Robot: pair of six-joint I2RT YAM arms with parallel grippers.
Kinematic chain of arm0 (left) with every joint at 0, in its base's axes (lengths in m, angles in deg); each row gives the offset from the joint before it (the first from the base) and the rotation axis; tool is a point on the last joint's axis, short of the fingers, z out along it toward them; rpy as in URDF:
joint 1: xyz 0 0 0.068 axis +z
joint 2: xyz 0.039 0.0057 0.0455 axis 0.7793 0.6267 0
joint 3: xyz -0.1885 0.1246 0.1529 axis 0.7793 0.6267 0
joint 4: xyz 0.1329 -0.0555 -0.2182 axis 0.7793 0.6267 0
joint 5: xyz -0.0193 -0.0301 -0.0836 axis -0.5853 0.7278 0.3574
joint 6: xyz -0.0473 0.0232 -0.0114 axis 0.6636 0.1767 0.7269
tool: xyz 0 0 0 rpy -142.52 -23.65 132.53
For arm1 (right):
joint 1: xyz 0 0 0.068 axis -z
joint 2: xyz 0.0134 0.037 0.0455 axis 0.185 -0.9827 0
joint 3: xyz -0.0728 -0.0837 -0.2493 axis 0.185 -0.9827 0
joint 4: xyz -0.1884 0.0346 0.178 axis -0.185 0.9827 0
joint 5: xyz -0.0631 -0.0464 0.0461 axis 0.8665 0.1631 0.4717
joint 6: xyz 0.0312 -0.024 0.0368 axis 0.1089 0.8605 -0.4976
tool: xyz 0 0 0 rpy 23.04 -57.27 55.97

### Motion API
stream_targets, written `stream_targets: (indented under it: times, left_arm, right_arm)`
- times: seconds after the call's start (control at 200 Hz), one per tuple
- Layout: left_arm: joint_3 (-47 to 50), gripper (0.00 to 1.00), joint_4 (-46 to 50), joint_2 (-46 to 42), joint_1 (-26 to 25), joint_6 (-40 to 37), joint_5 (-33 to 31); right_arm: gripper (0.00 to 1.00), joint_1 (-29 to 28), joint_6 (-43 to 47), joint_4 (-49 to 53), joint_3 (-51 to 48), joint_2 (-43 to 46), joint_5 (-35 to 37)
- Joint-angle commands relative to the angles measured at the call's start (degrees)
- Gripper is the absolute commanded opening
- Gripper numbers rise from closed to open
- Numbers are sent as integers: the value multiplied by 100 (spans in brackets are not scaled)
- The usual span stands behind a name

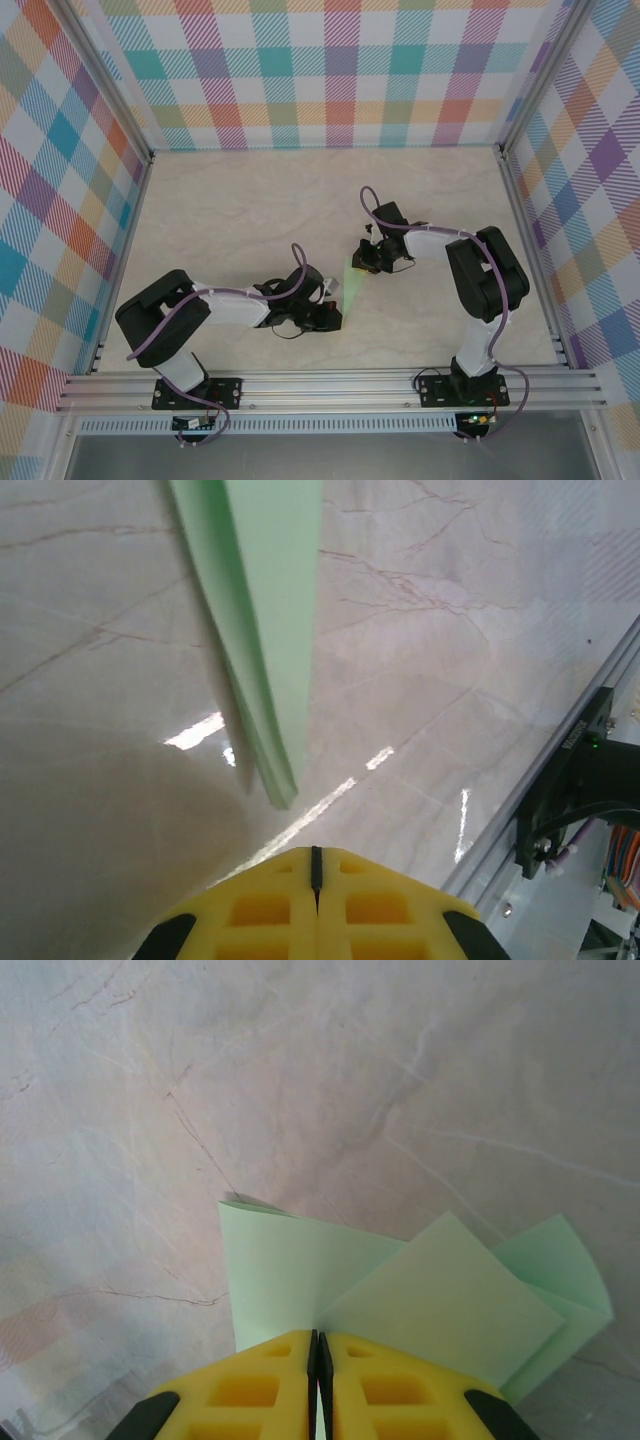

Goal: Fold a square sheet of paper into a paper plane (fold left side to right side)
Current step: Fold the wing for the fifth time at the center of the table.

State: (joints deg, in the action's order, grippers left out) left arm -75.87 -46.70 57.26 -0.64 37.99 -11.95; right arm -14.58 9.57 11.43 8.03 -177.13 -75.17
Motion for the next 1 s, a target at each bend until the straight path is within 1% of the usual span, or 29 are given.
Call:
stream_targets:
  times: [0.0, 0.22, 0.345, 0.44, 0.565, 0.7, 0.995]
  left_arm:
    - [-429, 0, 295, -171, 97, -211, 129]
    - [-992, 0, 248, 494, 266, -380, 171]
    - [-1097, 0, 172, 881, 279, -403, 249]
    - [-1037, 0, 225, 969, 295, -440, 132]
    - [-856, 0, 308, 934, 304, -456, 23]
    - [-500, 0, 197, 842, 304, -357, 33]
    - [132, 0, 242, 327, 303, -267, -75]
  right_arm:
    - [13, 54, 181, 168, 43, -139, 538]
    - [13, 47, 199, 204, 26, -130, 547]
    - [13, 54, 218, 252, 39, -119, 572]
    - [13, 54, 234, 279, 34, -107, 607]
    - [13, 54, 266, 334, 51, -78, 660]
    - [13, 54, 307, 426, 83, -68, 745]
    - [13, 47, 340, 460, 105, -68, 759]
